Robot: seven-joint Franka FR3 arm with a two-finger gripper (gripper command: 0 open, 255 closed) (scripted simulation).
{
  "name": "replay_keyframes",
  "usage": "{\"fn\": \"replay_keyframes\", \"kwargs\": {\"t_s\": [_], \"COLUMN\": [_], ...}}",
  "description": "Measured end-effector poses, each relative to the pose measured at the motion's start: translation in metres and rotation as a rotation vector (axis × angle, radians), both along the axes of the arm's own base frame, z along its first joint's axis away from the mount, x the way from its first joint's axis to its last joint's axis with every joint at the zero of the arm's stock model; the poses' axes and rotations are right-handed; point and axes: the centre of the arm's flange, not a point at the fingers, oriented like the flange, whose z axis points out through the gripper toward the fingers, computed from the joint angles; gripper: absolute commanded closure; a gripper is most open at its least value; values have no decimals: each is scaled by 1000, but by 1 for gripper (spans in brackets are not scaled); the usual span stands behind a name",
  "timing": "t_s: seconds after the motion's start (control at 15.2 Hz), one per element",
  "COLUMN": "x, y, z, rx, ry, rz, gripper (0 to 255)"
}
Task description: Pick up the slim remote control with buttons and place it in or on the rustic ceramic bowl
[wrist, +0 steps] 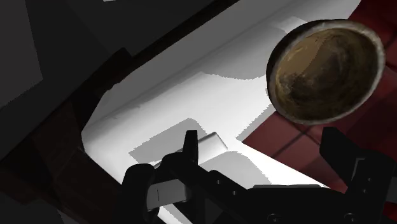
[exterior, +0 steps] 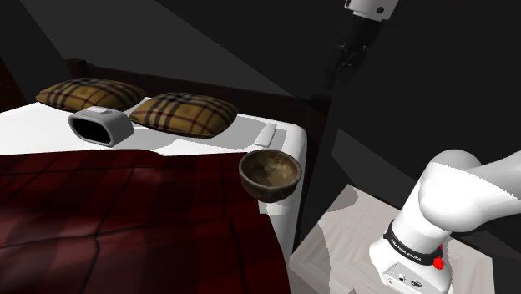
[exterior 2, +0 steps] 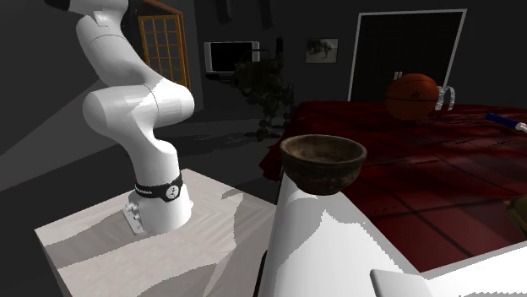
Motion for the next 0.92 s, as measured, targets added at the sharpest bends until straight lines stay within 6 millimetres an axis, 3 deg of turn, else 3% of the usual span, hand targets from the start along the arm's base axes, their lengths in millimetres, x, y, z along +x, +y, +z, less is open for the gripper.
{"fn": "replay_keyframes", "kwargs": {"t_s": [0.2, 0.46, 0.92], "x": [15, 57, 138], "y": [1, 7, -1], "z": [-9, -34, -92], "rx": [2, 10, 24], "ry": [7, 28, 67], "rz": [-38, -155, -376], "gripper": [0, 0, 0]}}
